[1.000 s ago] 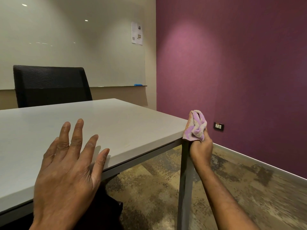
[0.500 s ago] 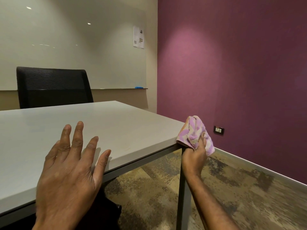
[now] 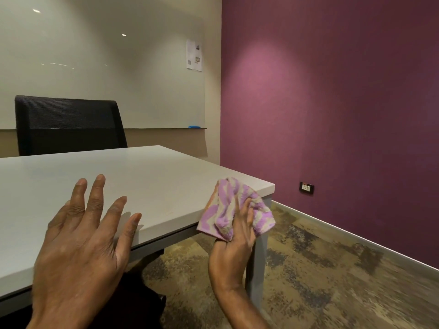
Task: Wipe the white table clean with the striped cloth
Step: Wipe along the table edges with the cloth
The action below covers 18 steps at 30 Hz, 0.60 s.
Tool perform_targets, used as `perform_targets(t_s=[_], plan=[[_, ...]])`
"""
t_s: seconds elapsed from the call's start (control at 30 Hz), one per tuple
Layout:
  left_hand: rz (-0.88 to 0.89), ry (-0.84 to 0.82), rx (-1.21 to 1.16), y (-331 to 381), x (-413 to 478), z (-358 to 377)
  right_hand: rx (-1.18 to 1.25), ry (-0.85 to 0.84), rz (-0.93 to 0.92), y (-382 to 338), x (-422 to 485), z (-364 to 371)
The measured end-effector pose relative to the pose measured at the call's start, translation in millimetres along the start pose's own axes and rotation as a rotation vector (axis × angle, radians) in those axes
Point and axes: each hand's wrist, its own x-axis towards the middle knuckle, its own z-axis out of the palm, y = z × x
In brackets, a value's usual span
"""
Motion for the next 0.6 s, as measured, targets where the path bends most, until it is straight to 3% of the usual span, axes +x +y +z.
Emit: perform_targets(t_s=[0.3,0.37,0.5,0.6], plan=[[-0.032,-0.010,-0.013,9.4,3.4,-14.8,-0.028,-0.045,-0.178,-15.4,-40.1,12.5],[-0.046,-0.022,-0.030,11.9,3.9,-18.7,-0.080,-0.065,-0.304,-26.2,-46.5,9.1],[-0.113,-0.042,-0.182,15.4,5.9,-28.8,-0.231,-0.199,-0.332,-48.0,-46.8,10.3],[-0.157,-0.042,-0.323,16.5,6.7,-36.3,-0.330,-0.204,-0.482,-51.7,-58.9,4.6]])
